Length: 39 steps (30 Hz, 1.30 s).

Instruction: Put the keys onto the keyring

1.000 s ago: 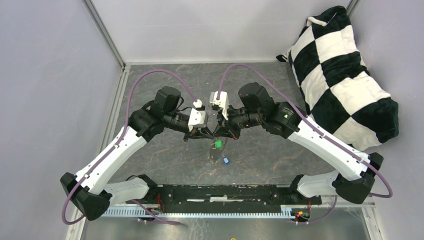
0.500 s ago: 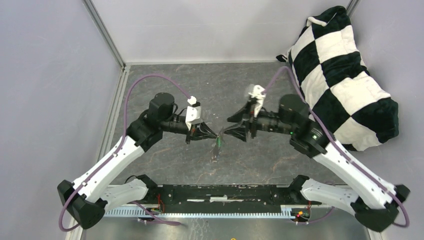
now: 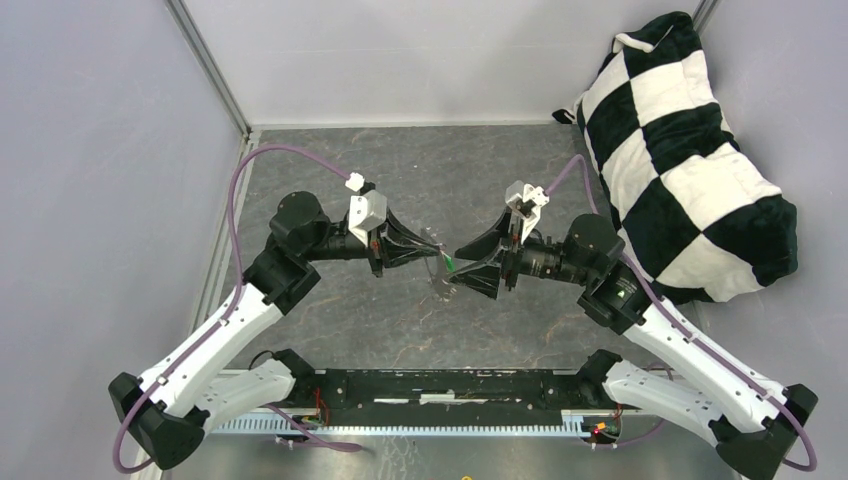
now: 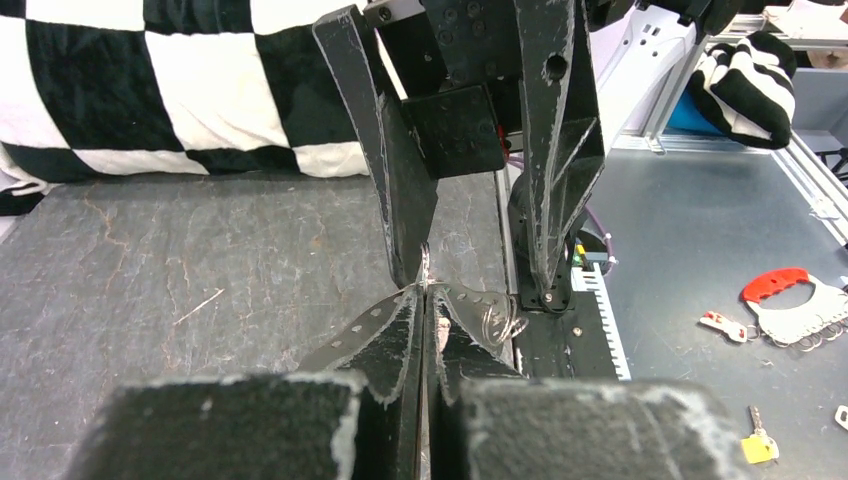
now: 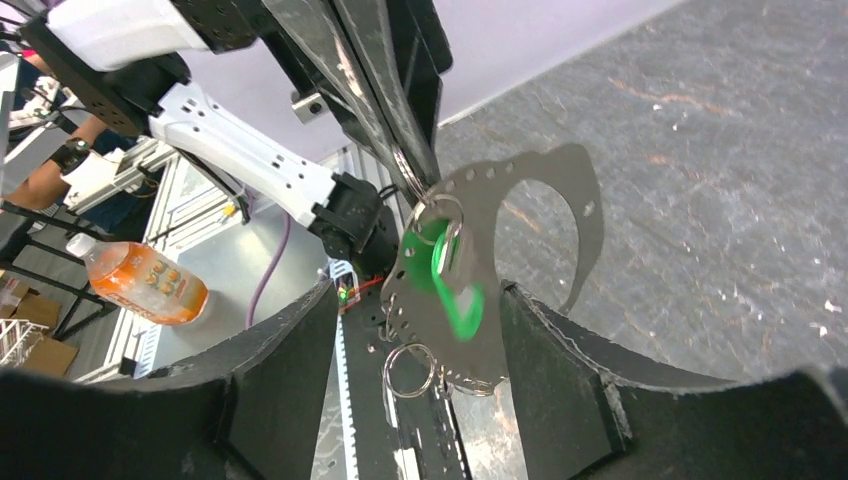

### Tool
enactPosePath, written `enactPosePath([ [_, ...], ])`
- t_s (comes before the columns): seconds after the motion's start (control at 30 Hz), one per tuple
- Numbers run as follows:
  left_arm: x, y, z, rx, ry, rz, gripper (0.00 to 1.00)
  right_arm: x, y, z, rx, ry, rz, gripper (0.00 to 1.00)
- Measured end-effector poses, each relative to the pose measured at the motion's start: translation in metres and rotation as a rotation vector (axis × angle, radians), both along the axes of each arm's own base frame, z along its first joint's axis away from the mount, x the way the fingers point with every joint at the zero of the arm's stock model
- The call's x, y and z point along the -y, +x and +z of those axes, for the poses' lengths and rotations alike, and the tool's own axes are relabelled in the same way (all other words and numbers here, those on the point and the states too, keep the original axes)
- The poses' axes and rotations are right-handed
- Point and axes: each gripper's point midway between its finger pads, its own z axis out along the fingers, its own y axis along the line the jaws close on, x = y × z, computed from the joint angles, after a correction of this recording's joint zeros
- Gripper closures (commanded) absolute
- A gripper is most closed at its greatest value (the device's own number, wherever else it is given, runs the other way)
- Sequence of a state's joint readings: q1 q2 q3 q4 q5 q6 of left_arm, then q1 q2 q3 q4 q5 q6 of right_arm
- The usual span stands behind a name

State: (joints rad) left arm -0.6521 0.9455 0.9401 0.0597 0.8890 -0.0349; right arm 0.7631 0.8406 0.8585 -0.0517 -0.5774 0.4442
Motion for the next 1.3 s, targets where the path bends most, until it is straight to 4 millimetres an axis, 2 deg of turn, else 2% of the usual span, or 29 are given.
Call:
enactPosePath([
  [0.1, -0.001, -0.001, 0.002, 0.006, -0.005, -0.001, 0.98, -0.003, -0.002, 0.01, 0.023, 0.036, 0.02, 0.39],
  [0.3, -0.003, -0.005, 0.006, 0.017, -0.013, -0.003, 0.98, -0.007, -0.005, 0.018, 0.041, 0.06, 0.061, 0.59],
  [0.4, -0.004, -0.007, 0.007, 0.021, -0.015, -0.011, 0.98, -0.007, -0.005, 0.017, 0.037, 0.058, 0.067, 0.63],
  [0.67, -0.005, -0.018, 0.003, 0.01, -0.002, -0.07, 0.98, -0.007, -0.004, 0.017, 0.039, 0.058, 0.066, 0.61],
  [0.73, -0.005, -0.02, 0.003, 0.01, -0.001, -0.083, 0.98, -0.008, -0.003, 0.018, 0.041, 0.064, 0.068, 0.64],
  [0.87, -0.005, -0.023, 0.003, 0.011, -0.001, -0.097, 0.98, -0.014, -0.003, 0.023, 0.037, 0.094, 0.097, 0.79],
  [0.93, -0.005, -0.024, 0.004, 0.013, -0.002, -0.104, 0.98, -0.016, -0.004, 0.023, 0.032, 0.108, 0.113, 0.83],
  [0.97, -0.005, -0.025, 0.004, 0.016, -0.004, -0.108, 0.98, -0.017, -0.005, 0.021, 0.026, 0.113, 0.122, 0.82],
  [1.1, -0.005, -0.025, 0.004, 0.016, -0.004, -0.115, 0.98, -0.019, -0.01, 0.017, 0.011, 0.121, 0.158, 0.67],
  [1.3, -0.004, -0.025, 0.006, 0.022, -0.009, -0.119, 0.98, -0.016, -0.018, -0.001, -0.027, 0.111, 0.18, 0.65],
])
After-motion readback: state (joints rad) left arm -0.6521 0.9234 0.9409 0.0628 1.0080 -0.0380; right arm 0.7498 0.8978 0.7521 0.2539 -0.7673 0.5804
